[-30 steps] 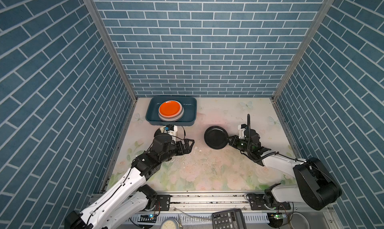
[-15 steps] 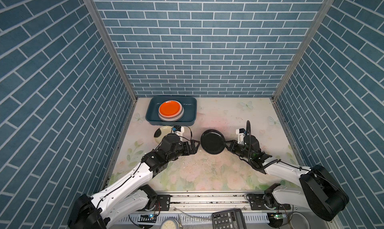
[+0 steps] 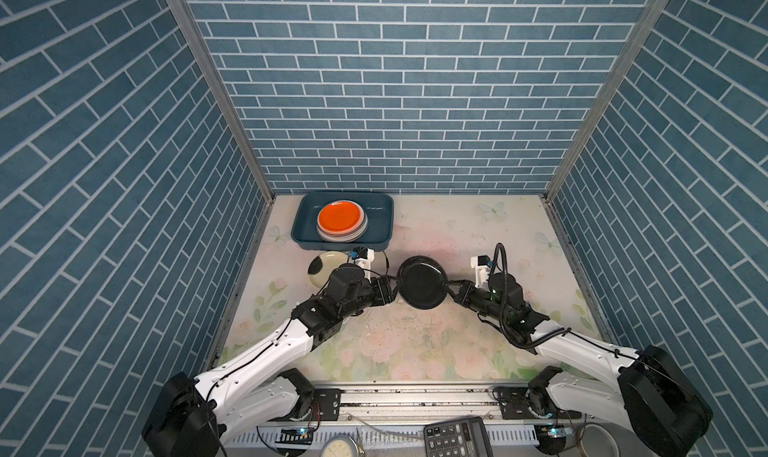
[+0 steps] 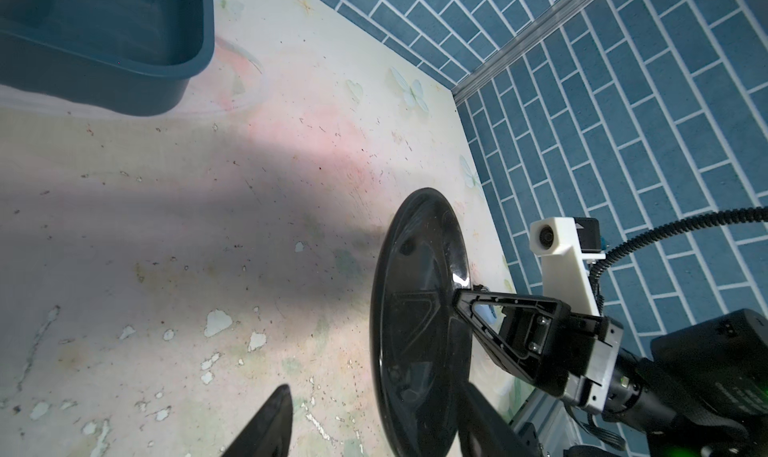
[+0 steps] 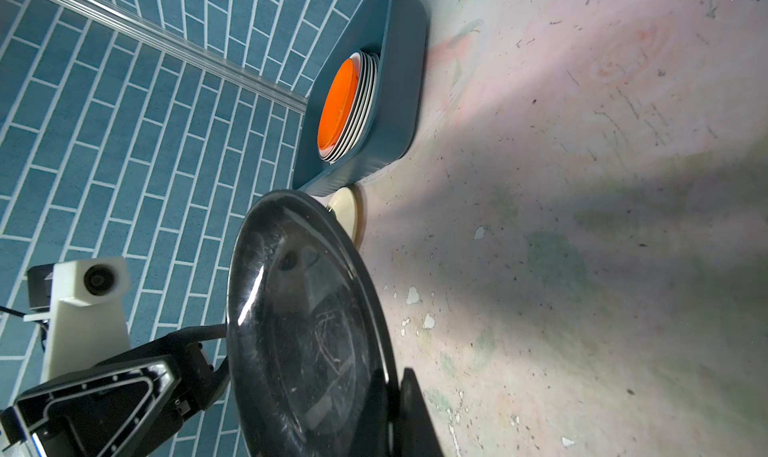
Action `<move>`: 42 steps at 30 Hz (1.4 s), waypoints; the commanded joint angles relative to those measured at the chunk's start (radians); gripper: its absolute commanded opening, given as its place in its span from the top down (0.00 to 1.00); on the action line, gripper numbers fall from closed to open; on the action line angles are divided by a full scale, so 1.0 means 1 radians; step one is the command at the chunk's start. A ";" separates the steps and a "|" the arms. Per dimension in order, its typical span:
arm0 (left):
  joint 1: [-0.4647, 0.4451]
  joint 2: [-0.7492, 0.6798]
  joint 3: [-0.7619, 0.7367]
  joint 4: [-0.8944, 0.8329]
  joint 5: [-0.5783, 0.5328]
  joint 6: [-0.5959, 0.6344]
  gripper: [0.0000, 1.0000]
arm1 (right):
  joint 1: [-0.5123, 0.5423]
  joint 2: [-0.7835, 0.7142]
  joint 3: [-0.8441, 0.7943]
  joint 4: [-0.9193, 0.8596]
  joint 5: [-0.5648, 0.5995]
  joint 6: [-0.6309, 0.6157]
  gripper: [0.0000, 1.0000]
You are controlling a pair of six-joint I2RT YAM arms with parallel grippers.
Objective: Place the plates into the plastic bin on the countertop
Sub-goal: 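Tilt the black plate up with the right gripper while the left gripper grasps its rim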
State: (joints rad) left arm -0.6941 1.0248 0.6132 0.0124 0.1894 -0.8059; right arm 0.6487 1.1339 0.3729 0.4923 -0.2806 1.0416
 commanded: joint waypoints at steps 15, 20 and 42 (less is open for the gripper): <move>-0.012 0.069 0.003 0.023 0.028 -0.014 0.76 | 0.039 0.036 0.030 0.089 -0.023 0.028 1.00; -0.012 0.080 0.013 0.016 0.027 -0.015 0.77 | 0.045 0.044 0.039 0.087 -0.031 0.027 1.00; -0.009 0.153 0.060 -0.014 0.009 0.002 1.00 | 0.057 -0.031 0.035 -0.011 -0.005 -0.019 0.45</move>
State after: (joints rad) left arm -0.7006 1.1767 0.6559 0.0120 0.2161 -0.8261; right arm 0.7006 1.1320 0.3862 0.4786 -0.2913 1.0370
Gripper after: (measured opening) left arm 0.100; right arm 0.515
